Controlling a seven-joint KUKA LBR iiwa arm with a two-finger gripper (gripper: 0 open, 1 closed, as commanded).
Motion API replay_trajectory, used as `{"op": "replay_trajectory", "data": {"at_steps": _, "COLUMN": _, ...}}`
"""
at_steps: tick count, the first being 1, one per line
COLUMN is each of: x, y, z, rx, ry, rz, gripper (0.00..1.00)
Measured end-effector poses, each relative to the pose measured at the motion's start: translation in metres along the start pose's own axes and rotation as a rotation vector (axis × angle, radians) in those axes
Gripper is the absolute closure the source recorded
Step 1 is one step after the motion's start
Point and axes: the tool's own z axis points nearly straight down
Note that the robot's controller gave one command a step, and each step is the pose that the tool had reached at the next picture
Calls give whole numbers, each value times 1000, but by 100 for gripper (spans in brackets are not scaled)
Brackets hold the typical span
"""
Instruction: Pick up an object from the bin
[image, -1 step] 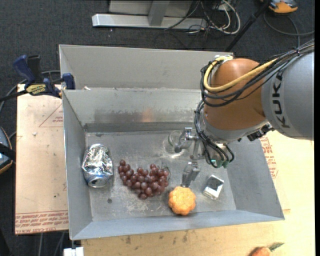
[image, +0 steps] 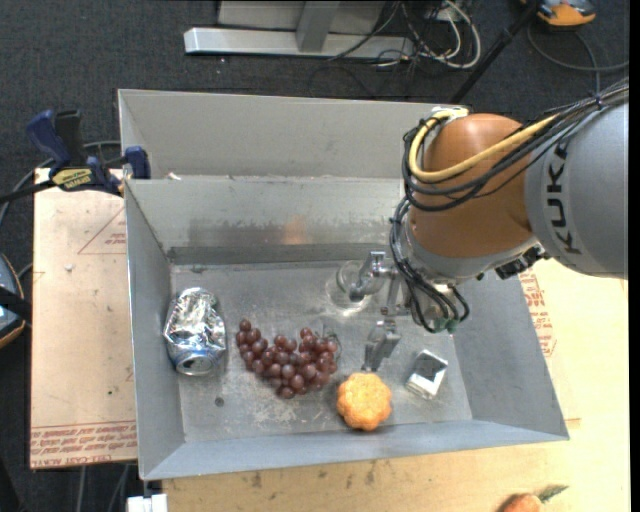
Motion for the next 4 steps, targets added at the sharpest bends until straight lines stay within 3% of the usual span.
{"op": "replay_trajectory", "data": {"at_steps": 1, "x": -25, "y": 36, "z": 88, "rx": -1, "ry": -5, "rz": 15, "gripper": 0}}
{"op": "replay_trajectory", "data": {"at_steps": 2, "x": -21, "y": 56, "z": 95, "rx": 1, "ry": 6, "rz": 108, "gripper": 0}}
{"op": "replay_trajectory", "data": {"at_steps": 3, "x": -27, "y": 61, "z": 76, "rx": 0, "ry": -4, "rz": 58, "gripper": 0}}
{"op": "replay_trajectory", "data": {"at_steps": 4, "x": -29, "y": 64, "z": 95, "rx": 0, "ry": -6, "rz": -27, "gripper": 0}}
